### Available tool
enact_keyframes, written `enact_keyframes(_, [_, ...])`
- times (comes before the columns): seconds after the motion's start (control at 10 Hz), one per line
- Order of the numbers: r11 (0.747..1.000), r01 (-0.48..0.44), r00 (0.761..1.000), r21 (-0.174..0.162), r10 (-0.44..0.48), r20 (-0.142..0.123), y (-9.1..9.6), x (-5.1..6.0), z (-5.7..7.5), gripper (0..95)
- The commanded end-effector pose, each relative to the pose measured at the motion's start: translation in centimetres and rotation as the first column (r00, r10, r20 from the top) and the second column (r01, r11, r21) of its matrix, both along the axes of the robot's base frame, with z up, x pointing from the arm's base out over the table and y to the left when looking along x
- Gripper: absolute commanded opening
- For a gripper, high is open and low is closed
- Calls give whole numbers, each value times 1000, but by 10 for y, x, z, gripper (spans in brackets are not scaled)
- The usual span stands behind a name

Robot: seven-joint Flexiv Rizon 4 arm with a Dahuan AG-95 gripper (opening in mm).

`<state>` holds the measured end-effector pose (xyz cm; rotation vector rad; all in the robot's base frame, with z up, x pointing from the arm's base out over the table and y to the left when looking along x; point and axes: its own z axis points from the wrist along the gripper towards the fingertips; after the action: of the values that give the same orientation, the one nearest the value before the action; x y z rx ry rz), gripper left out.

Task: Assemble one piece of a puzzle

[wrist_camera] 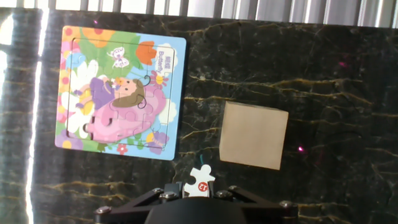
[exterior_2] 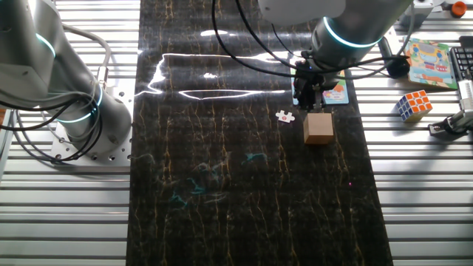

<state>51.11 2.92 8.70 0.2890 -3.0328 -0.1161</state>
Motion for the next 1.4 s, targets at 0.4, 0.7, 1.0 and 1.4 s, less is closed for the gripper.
enact_keyframes(0.4, [1000, 6, 1000, -3, -6, 7, 5, -12, -29, 380])
enact_keyframes(0.7, [1000, -3, 1000, -3, 3, 24, 6, -18, -47, 380])
enact_keyframes(1.0, [1000, -26, 999, -1, 26, 43, 4, -22, -62, 380])
enact_keyframes(1.4, [998, -68, 996, 5, 67, 56, 5, -27, -71, 570])
